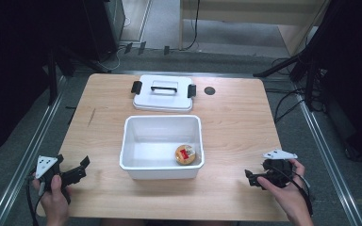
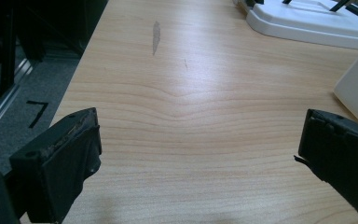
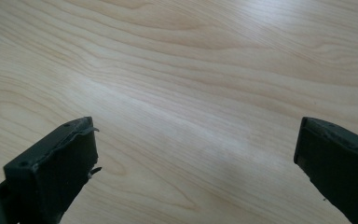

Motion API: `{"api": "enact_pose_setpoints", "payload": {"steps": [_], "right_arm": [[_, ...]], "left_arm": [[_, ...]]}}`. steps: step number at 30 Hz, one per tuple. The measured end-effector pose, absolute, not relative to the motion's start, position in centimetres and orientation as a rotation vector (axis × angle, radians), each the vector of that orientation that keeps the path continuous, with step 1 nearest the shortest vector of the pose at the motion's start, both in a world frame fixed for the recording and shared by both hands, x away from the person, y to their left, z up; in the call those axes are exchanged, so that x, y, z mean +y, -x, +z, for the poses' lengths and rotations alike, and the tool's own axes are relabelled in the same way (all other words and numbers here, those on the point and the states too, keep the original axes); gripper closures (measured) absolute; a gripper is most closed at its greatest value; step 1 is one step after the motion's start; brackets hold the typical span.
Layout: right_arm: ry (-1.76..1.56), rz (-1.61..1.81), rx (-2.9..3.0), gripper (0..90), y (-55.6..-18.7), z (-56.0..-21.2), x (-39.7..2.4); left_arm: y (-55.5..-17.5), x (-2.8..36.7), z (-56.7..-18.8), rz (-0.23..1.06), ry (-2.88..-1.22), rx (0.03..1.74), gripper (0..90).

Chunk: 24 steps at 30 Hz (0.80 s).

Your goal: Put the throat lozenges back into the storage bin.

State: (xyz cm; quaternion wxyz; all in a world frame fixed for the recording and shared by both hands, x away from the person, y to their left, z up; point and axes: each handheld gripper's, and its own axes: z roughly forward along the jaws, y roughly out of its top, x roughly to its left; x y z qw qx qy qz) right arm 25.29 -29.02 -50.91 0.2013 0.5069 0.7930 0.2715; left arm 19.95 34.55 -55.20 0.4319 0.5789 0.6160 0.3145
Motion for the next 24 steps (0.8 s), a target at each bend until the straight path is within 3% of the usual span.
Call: {"api": "enact_pose_setpoints", "payload": {"steps": [24], "right_arm": [[-1.499,1.106,1.793,0.0,-23.4,-54.7,-33.1]], "left_arm": [[-19.9,34.4,-55.2,0.794,-1.451,1.535,0.0]]}}
